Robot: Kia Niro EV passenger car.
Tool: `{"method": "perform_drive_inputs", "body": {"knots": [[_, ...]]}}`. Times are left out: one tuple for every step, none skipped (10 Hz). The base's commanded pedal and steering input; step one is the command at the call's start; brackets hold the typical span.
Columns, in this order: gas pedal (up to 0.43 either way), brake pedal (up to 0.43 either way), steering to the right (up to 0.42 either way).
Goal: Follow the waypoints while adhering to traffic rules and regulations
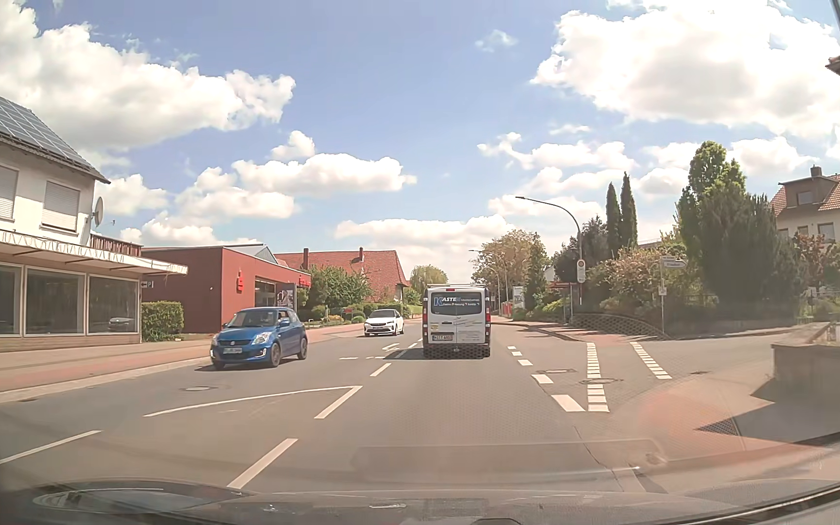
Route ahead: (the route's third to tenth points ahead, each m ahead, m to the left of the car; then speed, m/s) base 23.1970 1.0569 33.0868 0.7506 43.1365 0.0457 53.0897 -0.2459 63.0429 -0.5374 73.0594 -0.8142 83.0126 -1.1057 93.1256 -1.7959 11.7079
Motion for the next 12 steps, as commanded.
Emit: {"method": "perform_drive_inputs", "body": {"knots": [[0.299, 0.000, 0.001], [0.299, 0.000, 0.001], [0.299, 0.000, 0.001], [0.299, 0.000, 0.002], [0.299, 0.000, 0.004], [0.299, 0.000, 0.006], [0.299, 0.000, 0.007], [0.299, 0.000, 0.008], [0.299, 0.000, 0.008], [0.299, 0.000, 0.008], [0.299, 0.000, 0.007], [0.299, 0.000, 0.007]]}}
